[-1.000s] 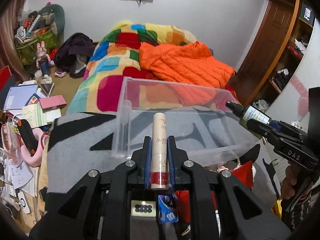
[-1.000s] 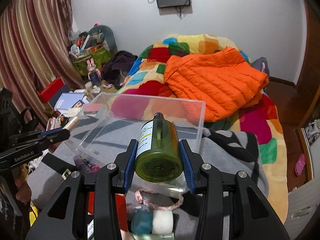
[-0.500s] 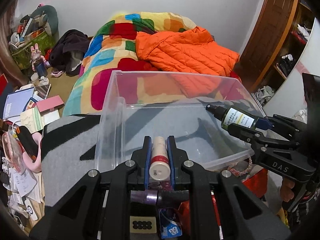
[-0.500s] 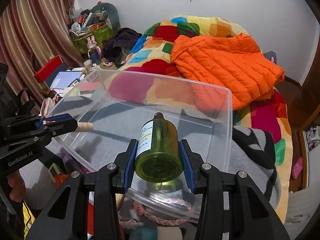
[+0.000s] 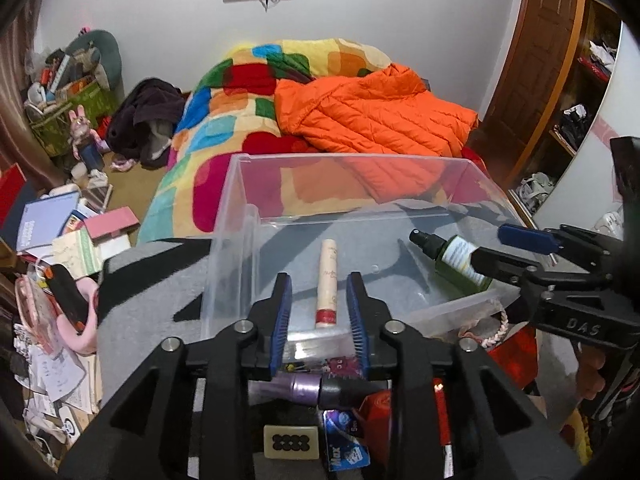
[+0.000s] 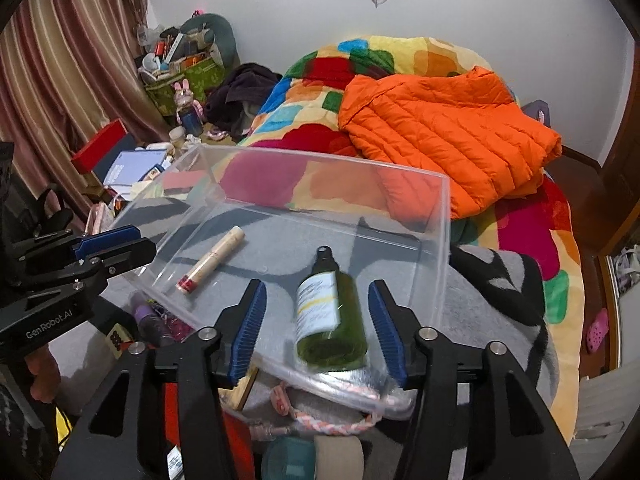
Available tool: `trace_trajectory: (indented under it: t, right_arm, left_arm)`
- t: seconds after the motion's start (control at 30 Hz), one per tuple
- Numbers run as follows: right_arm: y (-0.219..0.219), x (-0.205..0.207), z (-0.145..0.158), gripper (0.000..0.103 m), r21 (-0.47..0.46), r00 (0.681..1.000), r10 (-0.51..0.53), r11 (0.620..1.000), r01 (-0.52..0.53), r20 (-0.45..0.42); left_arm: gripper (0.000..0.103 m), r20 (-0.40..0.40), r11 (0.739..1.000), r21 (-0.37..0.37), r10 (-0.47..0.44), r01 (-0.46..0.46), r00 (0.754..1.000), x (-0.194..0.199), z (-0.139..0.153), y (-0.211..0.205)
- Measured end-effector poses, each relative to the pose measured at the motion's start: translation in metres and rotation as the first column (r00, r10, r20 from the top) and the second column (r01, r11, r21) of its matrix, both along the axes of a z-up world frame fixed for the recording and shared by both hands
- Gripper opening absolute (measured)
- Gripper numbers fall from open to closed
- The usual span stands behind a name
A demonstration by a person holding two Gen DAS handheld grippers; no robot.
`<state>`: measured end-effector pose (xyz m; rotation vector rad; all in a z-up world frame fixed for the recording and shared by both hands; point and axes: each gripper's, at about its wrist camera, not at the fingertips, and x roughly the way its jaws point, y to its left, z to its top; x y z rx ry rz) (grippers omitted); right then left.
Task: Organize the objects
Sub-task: 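Grasp and carry the green bottle and beige tube into the clear box with both grippers, then open both grippers to release the items in the box and withdraw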
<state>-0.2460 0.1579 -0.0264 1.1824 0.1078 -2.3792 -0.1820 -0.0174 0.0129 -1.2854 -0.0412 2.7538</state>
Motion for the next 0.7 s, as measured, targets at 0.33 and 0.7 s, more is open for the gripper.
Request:
trace_trajectory:
  t: [0.33, 0.7]
  right_arm:
    - [0.023, 0.033, 0.021, 0.068, -0.062, 0.998, -0.017, 0.998, 0.013, -0.062]
    - [0.048, 0.073, 0.014, 0.07, -0.079, 0.998, -0.033, 0.996, 0.029, -0.051]
  left_arm:
    - [0.061, -0.117, 0.997, -0.075, -0.003, -0.006, 0.993, 0.039, 0.022, 0.009]
    - [0.071, -0.063, 0.998, -0.057, -0.043, 0.039, 0.997, 0.082, 0.003, 0.016]
